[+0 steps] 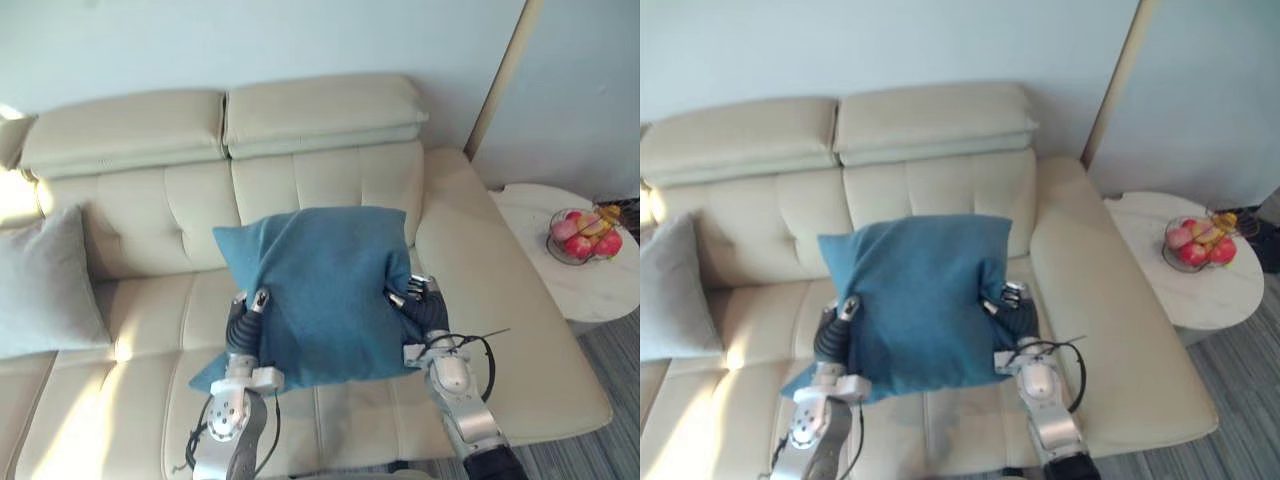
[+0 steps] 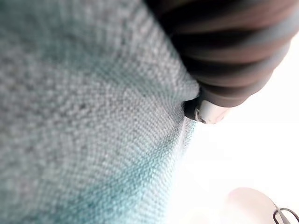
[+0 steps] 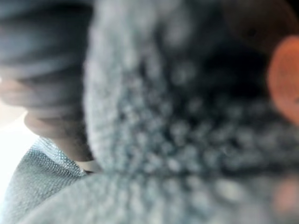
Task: Pick up cushions and gather them together orderly.
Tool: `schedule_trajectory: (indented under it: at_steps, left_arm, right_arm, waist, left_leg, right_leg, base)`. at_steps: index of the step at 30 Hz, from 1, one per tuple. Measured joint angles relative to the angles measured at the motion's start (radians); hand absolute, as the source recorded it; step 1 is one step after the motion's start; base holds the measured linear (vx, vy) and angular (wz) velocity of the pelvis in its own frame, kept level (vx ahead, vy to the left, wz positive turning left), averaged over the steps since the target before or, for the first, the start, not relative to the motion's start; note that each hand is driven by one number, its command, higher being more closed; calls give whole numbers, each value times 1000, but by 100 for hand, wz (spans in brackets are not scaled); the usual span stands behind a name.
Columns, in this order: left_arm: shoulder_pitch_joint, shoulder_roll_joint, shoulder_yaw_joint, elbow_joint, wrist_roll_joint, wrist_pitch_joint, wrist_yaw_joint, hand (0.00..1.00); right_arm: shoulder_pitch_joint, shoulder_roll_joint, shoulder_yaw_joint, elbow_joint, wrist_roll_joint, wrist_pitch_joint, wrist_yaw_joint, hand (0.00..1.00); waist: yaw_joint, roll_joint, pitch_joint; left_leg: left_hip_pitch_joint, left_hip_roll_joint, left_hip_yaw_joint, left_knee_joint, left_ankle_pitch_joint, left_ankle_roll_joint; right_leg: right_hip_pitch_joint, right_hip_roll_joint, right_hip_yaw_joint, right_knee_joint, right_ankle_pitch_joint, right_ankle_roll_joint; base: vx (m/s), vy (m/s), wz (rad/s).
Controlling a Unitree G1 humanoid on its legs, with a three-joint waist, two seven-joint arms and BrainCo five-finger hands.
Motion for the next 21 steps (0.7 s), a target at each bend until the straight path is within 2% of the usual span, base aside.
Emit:
schedule_trajectory:
  at_steps: [2,4,6,7,8,9,11,12,13,14,15,16,19,21]
  left_arm:
    - [-137,1,35,29,0,-3,40,100]
    - [-232,7,53,53,0,-3,73,100]
    - [-436,47,53,131,12,-5,125,100]
    - [-572,82,54,194,21,-11,159,100]
    - [-587,87,54,201,23,-11,163,100]
    - [-730,119,59,271,40,-12,204,100]
    - [-921,157,98,374,59,-27,236,100]
    - [-962,164,103,400,59,-34,246,100]
    - [-1086,187,129,487,59,-47,257,100]
    - [-1116,193,133,514,59,-49,258,100]
    - [-1219,215,141,617,58,-49,268,100]
    - [-1241,219,143,645,58,-50,269,0]
    - [-1368,250,155,825,55,-50,270,0]
    - [-1453,272,149,926,51,-53,245,0]
  right_arm:
    - [-126,-1,-7,6,0,5,-31,100]
    - [-213,-2,-24,22,0,14,-53,100]
    - [-356,-25,-77,27,-3,31,-89,100]
    - [-485,-45,-100,74,-13,32,-114,100]
    - [-501,-47,-102,81,-17,32,-118,100]
    - [-648,-67,-127,153,-41,31,-154,100]
    - [-859,-98,-131,258,-43,30,-187,100]
    - [-904,-105,-130,277,-43,30,-194,100]
    - [-1040,-125,-135,355,-43,24,-214,100]
    - [-1073,-128,-142,380,-43,23,-216,100]
    - [-1176,-136,-159,459,-42,23,-231,0]
    - [-1197,-137,-158,475,-42,24,-236,0]
    - [-1325,-148,-157,614,-42,24,-262,0]
    - [-1418,-169,-157,712,-35,26,-256,0]
  waist:
    - [9,-3,53]
    - [17,-1,59]
    - [42,-2,100]
    - [45,-1,120]
    - [45,-1,122]
    - [46,0,146]
    - [46,1,209]
    - [45,3,213]
    - [45,8,228]
    - [43,10,237]
    - [40,13,279]
    - [38,13,286]
    - [31,16,303]
    - [30,17,357]
  left_leg:
    - [-81,1,-1,1,27,6]
    - [-147,1,1,1,48,9]
    - [-200,3,-2,2,69,12]
    - [-236,1,-4,1,86,15]
    - [-242,1,-4,1,88,16]
    - [-280,-1,-5,-3,113,18]
    - [-303,-3,-9,-25,143,21]
    - [-319,-3,-11,-30,151,21]
    - [-362,-4,-20,-51,178,23]
    - [-371,-4,-25,-50,183,25]
    - [-389,-4,-35,-50,192,25]
    - [-396,-4,-37,-51,193,25]
    - [-464,-4,-55,-51,208,23]
    - [-486,-5,-64,-51,220,22]
  right_leg:
    - [-79,0,1,-4,33,1]
    - [-149,1,4,6,46,1]
    - [-218,1,5,41,51,3]
    - [-263,0,4,63,52,4]
    - [-269,0,4,65,53,4]
    - [-310,-1,5,71,66,2]
    - [-344,0,5,66,87,2]
    - [-360,0,5,63,92,2]
    - [-401,0,-2,49,112,2]
    - [-408,0,-5,50,114,2]
    - [-419,0,-14,48,118,2]
    - [-425,0,-16,47,119,1]
    - [-465,-1,-33,8,148,-1]
    - [-466,-1,-45,-24,169,-1]
  base:
    - [-240,12,0]
    - [-149,8,-1]
    - [-139,-2,2]
    - [-121,-2,5]
    - [-120,-1,5]
    - [-86,2,3]
    - [-102,6,-1]
    - [-105,6,3]
    - [-79,5,8]
    - [-85,13,16]
    - [-50,12,13]
    - [-48,12,15]
    - [-16,3,9]
    - [-2,18,11]
